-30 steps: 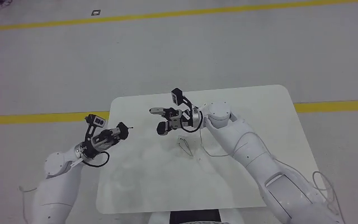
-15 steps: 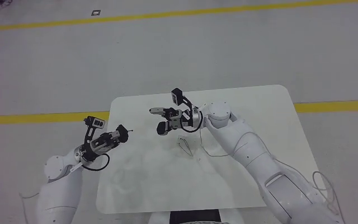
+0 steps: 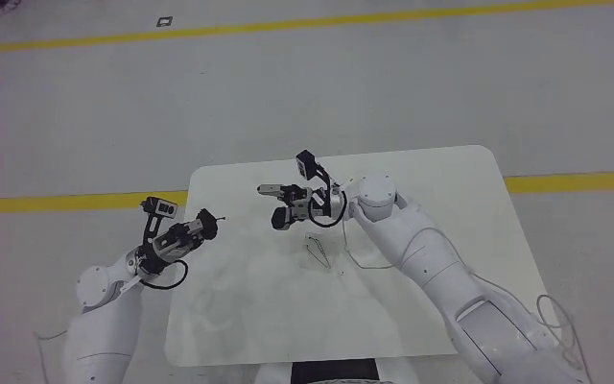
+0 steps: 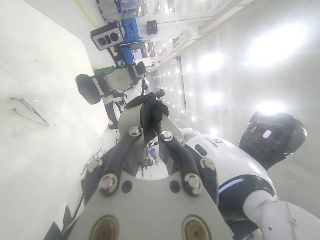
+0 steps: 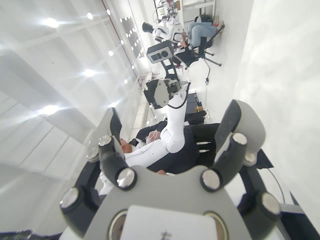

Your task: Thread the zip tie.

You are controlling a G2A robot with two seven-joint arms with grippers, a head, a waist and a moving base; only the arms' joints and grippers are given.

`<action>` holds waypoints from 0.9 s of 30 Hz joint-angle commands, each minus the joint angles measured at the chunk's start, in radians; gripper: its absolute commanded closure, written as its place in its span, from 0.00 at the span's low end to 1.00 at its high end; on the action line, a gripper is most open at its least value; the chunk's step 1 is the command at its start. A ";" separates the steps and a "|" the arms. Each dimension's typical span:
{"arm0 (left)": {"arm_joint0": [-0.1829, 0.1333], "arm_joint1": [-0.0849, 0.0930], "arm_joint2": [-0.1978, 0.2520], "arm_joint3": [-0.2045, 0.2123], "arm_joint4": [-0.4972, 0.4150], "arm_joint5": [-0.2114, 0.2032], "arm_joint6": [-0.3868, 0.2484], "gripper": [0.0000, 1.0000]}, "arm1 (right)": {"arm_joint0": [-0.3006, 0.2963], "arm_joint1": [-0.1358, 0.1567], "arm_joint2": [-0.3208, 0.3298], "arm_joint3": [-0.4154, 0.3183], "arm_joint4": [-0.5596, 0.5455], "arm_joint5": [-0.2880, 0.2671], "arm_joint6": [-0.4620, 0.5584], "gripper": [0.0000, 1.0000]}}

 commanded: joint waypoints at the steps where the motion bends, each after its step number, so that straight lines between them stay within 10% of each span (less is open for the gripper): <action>1: -0.003 0.000 -0.007 0.001 0.002 0.000 -0.010 1.00 | -0.001 0.012 0.006 -0.021 -0.067 0.026 -0.019 0.00; 8: -0.014 -0.004 -0.015 0.015 0.018 0.000 -0.026 1.00 | -0.024 0.065 0.035 -0.165 -0.353 0.121 -0.053 0.00; 17: -0.016 -0.007 -0.011 0.017 0.024 0.000 -0.026 1.00 | -0.046 0.131 -0.002 -0.424 -0.785 0.264 0.150 0.00; 27: -0.013 -0.008 -0.012 0.018 0.021 0.000 -0.026 1.00 | -0.027 0.141 -0.068 -0.454 -0.933 0.261 0.250 0.00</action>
